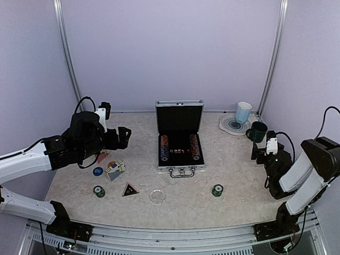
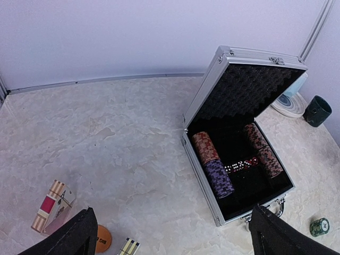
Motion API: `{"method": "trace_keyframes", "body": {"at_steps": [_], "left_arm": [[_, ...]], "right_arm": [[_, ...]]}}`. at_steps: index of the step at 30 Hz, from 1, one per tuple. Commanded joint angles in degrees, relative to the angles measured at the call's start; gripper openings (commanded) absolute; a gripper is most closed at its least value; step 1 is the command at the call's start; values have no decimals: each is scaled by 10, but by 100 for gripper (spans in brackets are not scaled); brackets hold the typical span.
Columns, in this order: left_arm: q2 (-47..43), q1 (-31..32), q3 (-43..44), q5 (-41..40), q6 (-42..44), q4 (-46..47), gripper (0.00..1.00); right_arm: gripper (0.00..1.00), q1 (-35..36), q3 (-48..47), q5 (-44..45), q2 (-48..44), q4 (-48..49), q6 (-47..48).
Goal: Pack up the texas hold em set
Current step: Pick up the poker case from the center of the board.
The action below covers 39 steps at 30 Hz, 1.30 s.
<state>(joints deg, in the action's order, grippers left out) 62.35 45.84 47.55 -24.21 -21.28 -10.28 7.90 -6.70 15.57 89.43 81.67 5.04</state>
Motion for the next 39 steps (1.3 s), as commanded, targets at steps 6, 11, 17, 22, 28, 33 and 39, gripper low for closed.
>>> {"method": "trace_keyframes", "body": {"at_steps": [6,11,17,22,28,33,39], "left_arm": [[-24,4,-14,-1,-11,9,99],[-18,4,-10,0,-9,8,99],[-13,4,-11,1,-9,10,99],[-14,4,-11,-8,-8,7,99],[-1,4,1,-5,-3,6,99],[-11,4,2,-5,-8,3,99],[-35,4,-16,-5,-11,5,99]], "right_arm": [[99,-9,-8,-12,35,97,5],[99,-10,-23,17,31,63,-8],[99,-14,-33,14,29,42,-13],[99,-20,-40,6,27,24,-19],[99,-20,-40,7,26,22,-19],[99,-20,-40,5,26,22,-19],[99,-20,-40,5,26,22,-19]]}}
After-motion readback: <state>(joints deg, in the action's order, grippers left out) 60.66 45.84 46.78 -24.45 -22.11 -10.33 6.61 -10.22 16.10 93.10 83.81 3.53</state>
